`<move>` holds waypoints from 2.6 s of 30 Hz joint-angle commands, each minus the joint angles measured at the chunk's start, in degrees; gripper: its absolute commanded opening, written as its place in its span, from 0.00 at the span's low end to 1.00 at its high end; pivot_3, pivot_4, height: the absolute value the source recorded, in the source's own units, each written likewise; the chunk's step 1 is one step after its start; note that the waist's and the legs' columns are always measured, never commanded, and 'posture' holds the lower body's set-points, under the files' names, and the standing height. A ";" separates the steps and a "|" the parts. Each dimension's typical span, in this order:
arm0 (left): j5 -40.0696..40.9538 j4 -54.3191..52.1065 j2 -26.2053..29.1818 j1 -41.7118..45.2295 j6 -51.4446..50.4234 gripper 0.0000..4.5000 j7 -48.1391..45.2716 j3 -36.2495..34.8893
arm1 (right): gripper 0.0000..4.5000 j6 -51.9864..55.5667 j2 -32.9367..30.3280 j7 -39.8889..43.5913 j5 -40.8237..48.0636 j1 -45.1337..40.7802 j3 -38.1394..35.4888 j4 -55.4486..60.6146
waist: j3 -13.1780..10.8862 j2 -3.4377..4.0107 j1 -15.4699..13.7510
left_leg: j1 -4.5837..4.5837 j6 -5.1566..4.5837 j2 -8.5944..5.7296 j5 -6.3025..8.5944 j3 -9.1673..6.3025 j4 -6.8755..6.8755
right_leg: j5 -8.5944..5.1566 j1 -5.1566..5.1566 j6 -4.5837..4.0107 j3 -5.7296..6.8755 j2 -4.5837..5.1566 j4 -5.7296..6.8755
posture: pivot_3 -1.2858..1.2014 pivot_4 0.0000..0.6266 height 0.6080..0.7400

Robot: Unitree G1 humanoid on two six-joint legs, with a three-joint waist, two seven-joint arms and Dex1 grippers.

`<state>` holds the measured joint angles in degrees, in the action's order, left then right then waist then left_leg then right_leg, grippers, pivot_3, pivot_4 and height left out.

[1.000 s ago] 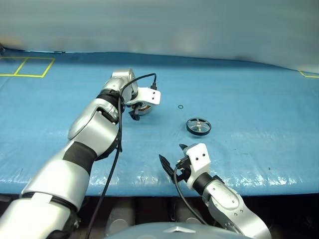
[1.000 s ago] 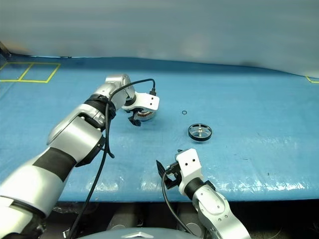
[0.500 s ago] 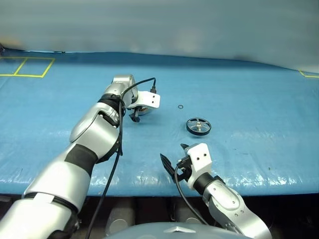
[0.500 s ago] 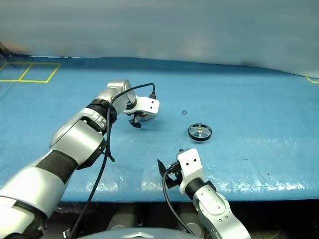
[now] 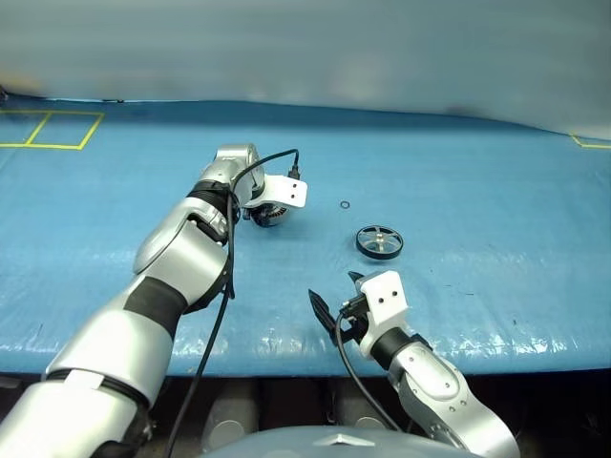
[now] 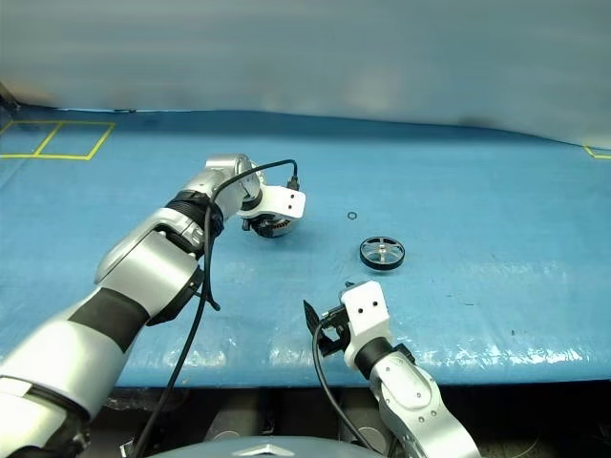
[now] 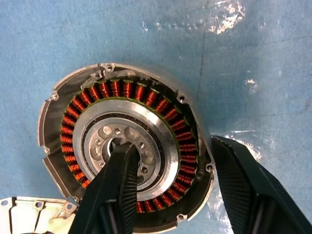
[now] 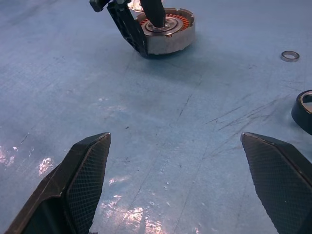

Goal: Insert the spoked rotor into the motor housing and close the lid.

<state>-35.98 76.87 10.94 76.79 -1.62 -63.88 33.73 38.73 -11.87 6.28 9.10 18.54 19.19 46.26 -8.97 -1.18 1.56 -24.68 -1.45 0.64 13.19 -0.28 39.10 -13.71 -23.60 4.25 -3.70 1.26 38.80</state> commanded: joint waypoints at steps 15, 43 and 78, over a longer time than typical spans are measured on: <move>1.43 -12.60 8.46 -12.18 25.66 0.45 -10.29 2.53 | 1.00 -1.18 1.12 2.47 1.43 -6.96 -3.53 -2.25 | 0.62 0.10 0.02 | 0.13 -0.09 0.06 0.02 0.04 -0.04 | 0.02 0.11 -0.12 -0.08 0.09 -0.01 | 0.52 0.24 1.00; 9.49 -52.63 19.25 -32.59 29.90 0.45 -18.79 4.39 | 1.00 -1.48 0.54 4.17 1.26 -7.11 -4.47 -3.70 | 1.13 0.46 -0.87 | 1.12 -0.38 0.28 0.16 0.23 -0.12 | -0.31 0.90 -0.44 -0.11 0.40 -0.52 | 0.52 0.24 1.00; 17.35 -71.84 22.20 -28.14 21.46 0.99 -24.21 1.03 | 1.00 -1.70 0.24 5.59 1.19 -9.02 -4.98 -5.46 | 0.62 0.40 -0.66 | -0.04 -0.69 -0.18 0.09 0.25 -1.12 | -0.15 -0.03 -0.11 0.42 1.05 -1.02 | 0.52 0.24 1.00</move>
<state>-20.30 8.03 32.25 47.62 20.83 -87.27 36.52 37.99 -11.44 11.38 9.68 9.91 15.02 39.35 -8.35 -0.77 0.89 -24.71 -2.14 0.46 13.27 -0.03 37.98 -13.97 -23.61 3.99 -3.29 2.31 37.78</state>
